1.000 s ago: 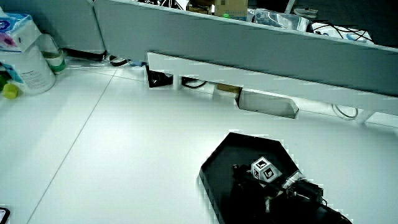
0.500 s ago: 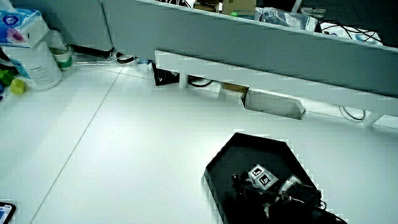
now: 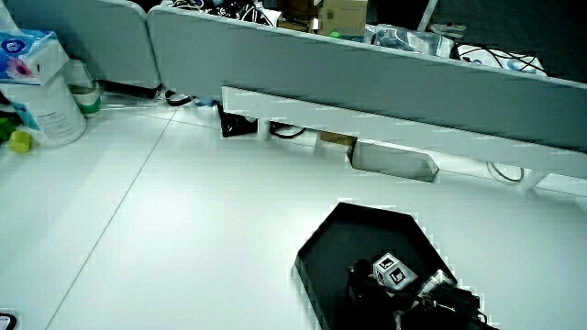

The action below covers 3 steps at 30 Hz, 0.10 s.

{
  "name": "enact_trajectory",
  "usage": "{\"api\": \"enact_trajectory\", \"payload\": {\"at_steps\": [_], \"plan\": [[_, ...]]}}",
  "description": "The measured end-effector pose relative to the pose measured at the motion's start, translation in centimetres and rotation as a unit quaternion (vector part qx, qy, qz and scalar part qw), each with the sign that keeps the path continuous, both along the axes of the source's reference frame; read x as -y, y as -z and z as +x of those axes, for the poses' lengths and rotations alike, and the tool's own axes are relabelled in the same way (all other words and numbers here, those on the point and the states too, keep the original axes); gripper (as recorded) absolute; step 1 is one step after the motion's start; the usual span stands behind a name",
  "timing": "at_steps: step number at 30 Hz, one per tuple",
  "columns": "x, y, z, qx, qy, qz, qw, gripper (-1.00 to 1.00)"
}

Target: Place black tape into plate

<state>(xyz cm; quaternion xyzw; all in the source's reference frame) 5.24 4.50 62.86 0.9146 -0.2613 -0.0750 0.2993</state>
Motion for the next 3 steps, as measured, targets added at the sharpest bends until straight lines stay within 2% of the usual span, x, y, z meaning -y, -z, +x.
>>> {"api": "enact_trajectory", "payload": {"at_steps": [1, 3], "plan": [[0.00, 0.53, 0.31, 0.008, -0.009, 0.011, 0.9999, -1.00], [-0.32, 0.39, 1.12, 0.027, -0.019, 0.010, 0.9994, -1.00]]}}
